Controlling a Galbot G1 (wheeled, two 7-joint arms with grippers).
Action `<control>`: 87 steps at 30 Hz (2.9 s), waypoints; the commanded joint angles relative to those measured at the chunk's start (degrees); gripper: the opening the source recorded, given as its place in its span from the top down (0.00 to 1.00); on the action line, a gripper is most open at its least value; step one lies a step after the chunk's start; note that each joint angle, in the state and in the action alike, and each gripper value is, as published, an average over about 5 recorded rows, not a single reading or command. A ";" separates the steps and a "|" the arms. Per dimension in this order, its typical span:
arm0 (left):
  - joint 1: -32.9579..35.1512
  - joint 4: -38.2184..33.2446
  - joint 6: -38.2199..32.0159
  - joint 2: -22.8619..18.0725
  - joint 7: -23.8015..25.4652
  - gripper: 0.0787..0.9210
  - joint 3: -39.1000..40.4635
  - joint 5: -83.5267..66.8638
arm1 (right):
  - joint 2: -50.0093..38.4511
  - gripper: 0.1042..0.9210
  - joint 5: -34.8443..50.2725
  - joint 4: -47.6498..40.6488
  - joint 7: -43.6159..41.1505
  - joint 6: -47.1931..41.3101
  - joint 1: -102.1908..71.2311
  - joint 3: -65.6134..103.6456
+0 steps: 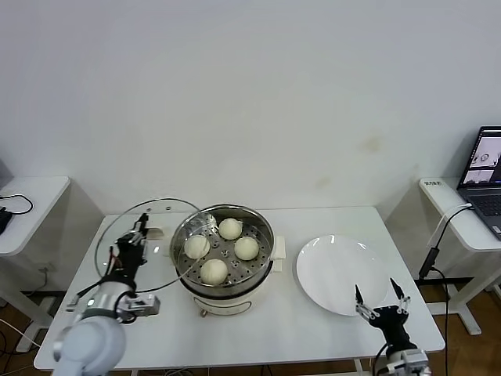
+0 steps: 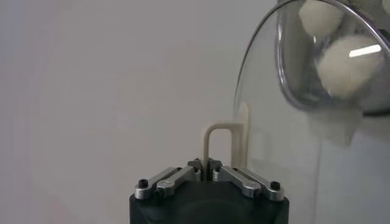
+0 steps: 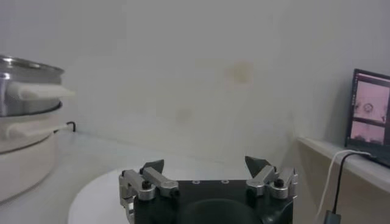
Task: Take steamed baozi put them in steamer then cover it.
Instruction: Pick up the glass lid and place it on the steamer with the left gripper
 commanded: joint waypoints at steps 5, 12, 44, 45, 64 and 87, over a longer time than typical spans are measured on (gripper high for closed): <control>-8.56 5.90 2.66 -10.90 4.63 0.93 12.77 12.41 | 1.58 0.12 -8.14 -1.52 1.10 0.08 1.07 -2.01; -9.68 7.64 3.24 -15.51 5.87 0.93 14.38 15.81 | 1.67 0.12 -8.37 -2.28 1.02 0.17 1.30 -2.49; -10.78 12.70 1.69 -22.45 6.07 0.93 16.71 25.74 | 1.57 0.12 -8.29 -3.96 0.98 0.55 1.51 -3.36; -10.82 12.82 1.61 -22.42 6.04 0.93 16.63 25.80 | 1.54 0.12 -8.27 -3.97 0.97 0.56 1.48 -3.32; -10.78 13.55 1.12 -23.19 5.63 0.93 16.35 25.92 | 1.52 0.12 -8.36 -3.97 0.83 0.64 1.29 -3.65; -7.57 8.82 -0.36 -22.49 4.27 0.54 15.81 24.44 | 1.32 0.12 -8.54 -3.83 0.70 0.64 1.13 -4.12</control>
